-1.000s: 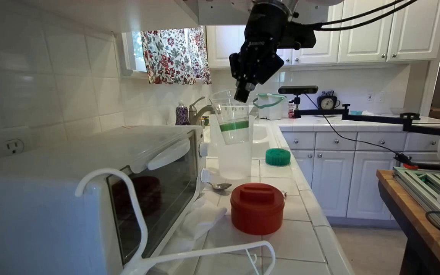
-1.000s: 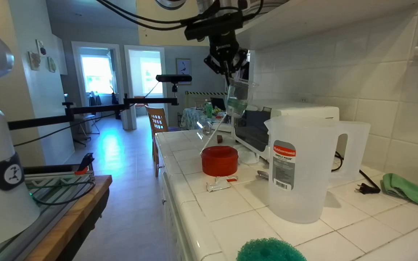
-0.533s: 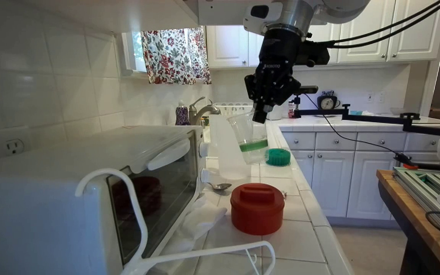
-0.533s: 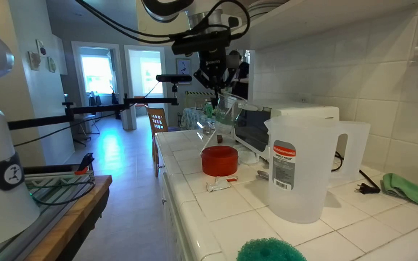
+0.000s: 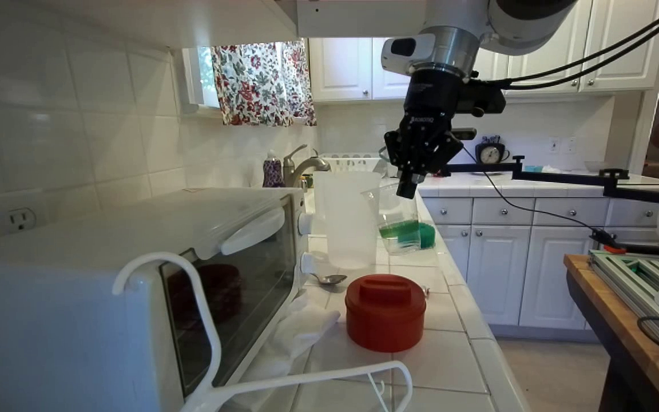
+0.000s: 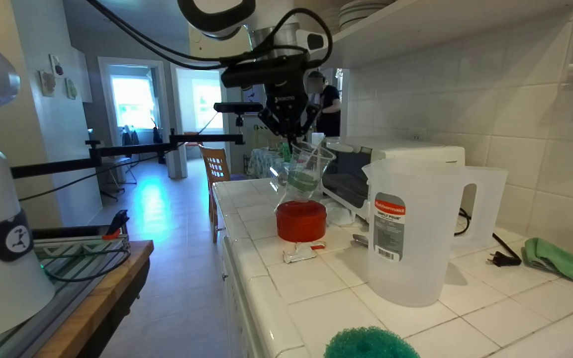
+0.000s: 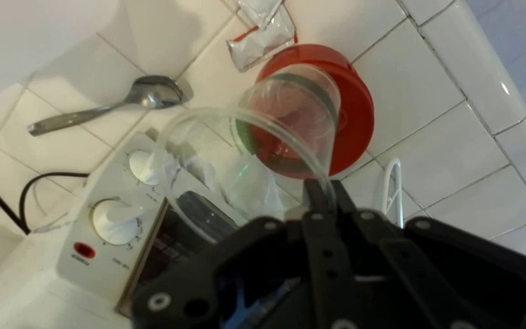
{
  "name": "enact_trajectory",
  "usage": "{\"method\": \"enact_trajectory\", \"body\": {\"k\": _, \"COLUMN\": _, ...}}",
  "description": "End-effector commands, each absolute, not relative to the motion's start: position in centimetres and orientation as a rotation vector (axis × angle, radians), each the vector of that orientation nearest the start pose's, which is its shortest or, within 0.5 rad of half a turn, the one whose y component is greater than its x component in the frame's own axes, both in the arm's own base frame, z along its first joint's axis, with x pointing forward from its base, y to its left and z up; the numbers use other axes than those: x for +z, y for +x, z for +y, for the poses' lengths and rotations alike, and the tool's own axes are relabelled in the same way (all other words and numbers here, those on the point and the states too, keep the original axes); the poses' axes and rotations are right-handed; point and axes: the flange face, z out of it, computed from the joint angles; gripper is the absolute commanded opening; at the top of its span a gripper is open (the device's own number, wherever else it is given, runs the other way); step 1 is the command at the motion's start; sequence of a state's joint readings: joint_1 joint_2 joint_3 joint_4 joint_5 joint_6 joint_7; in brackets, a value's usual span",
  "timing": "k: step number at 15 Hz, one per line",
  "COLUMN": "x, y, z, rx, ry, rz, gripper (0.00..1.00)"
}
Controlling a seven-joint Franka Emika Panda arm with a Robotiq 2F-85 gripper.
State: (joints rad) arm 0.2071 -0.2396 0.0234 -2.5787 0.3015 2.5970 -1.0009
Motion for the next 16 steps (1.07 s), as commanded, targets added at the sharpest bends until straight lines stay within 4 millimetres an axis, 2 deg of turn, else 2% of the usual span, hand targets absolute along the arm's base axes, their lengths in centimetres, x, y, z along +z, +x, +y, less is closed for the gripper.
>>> {"method": "enact_trajectory", "body": {"k": 1, "x": 37.1, "y": 42.4, "z": 6.7, "rx": -0.497, "ry": -2.713, "rz": -1.378, "gripper": 0.02}}
{"method": "enact_trajectory", "body": {"k": 3, "x": 36.6, "y": 42.0, "z": 4.4, "rx": -0.493, "ry": -2.738, "rz": -1.331, "gripper": 0.02}}
{"method": "enact_trajectory", "body": {"k": 7, "x": 34.7, "y": 41.8, "z": 1.3, "rx": -0.510, "ry": -2.797, "rz": -1.231, "gripper": 0.02}}
{"method": "enact_trajectory", "body": {"k": 11, "x": 32.4, "y": 41.7, "z": -0.9, "rx": -0.556, "ry": -2.877, "rz": -1.182, "gripper": 0.02}}
{"method": "enact_trajectory", "body": {"k": 16, "x": 29.2, "y": 42.0, "z": -2.8, "rx": -0.515, "ry": -2.939, "rz": -1.126, "gripper": 0.02}}
